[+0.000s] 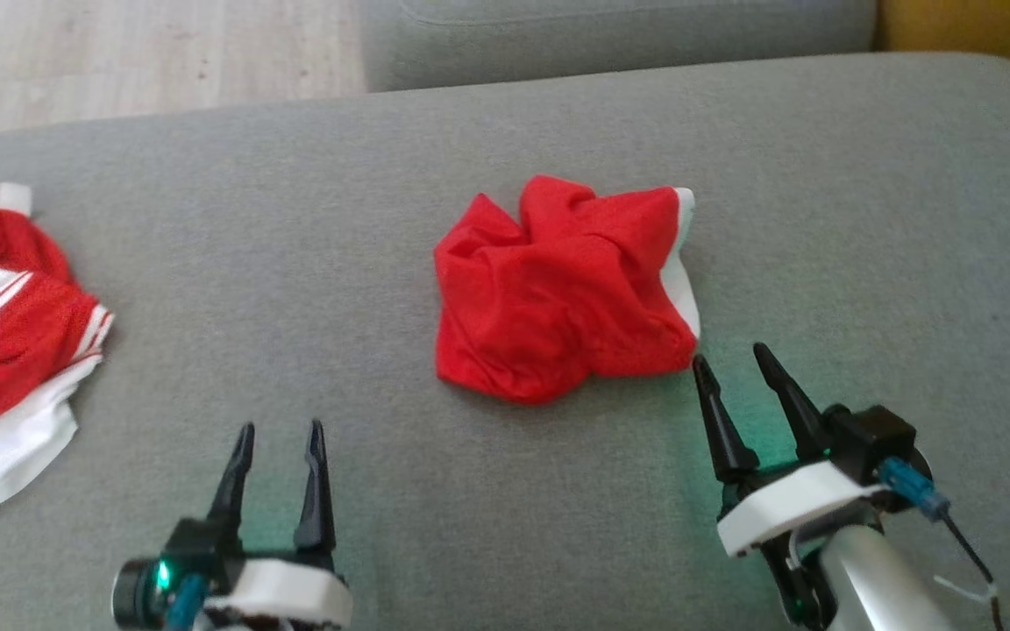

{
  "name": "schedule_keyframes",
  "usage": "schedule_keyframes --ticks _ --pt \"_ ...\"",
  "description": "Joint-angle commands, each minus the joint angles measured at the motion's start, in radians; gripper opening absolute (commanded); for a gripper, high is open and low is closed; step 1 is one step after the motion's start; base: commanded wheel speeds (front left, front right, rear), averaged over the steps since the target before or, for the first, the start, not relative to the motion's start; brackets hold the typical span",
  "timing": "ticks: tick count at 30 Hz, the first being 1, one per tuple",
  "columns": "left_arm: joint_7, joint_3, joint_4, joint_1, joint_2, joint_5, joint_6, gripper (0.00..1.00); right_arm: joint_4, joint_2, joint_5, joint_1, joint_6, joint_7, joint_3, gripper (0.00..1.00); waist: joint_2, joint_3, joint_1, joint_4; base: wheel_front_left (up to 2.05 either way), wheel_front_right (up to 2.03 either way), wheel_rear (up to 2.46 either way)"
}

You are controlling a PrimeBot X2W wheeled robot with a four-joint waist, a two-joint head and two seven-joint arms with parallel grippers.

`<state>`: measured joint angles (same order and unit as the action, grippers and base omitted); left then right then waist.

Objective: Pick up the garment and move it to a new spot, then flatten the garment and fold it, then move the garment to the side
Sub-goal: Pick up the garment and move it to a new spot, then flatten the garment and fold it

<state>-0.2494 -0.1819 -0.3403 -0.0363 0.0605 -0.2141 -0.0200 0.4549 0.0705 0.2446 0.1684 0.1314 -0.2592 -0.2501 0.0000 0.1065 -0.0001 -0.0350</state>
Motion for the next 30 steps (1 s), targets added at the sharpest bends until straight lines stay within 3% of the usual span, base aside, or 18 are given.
schedule_keyframes --ticks 1,14,28,29,30 --pt "-0.012 0.041 0.035 -0.009 0.000 0.011 0.006 1.00 -0.031 -0.011 -0.005 0.006 -0.001 -0.003 -0.015 1.00 0.0000 -0.007 0.0001 0.014 0.00 0.00 0.00" --pt "-0.012 0.019 0.038 0.002 -0.010 0.026 0.033 1.00 0.025 -0.014 0.034 0.045 -0.001 -0.003 0.052 1.00 0.0000 0.019 0.0001 0.051 0.00 0.00 0.00" --pt "-0.012 -0.058 0.024 -0.054 -0.010 0.013 0.023 1.00 0.293 -0.019 0.043 0.180 -0.001 -0.003 0.058 1.00 0.0000 0.097 0.0001 0.136 0.00 0.00 0.00" --pt "-0.012 -0.059 0.024 -0.054 -0.010 0.012 0.022 1.00 0.316 -0.019 0.038 0.183 -0.001 -0.003 0.063 0.96 0.0000 0.097 0.0001 0.140 0.00 0.00 0.00" --pt "-0.012 -0.059 0.023 -0.054 -0.010 0.012 0.021 1.00 0.335 -0.019 0.033 0.186 -0.001 -0.003 0.069 0.25 0.0000 0.098 0.0001 0.142 0.00 0.00 0.00"
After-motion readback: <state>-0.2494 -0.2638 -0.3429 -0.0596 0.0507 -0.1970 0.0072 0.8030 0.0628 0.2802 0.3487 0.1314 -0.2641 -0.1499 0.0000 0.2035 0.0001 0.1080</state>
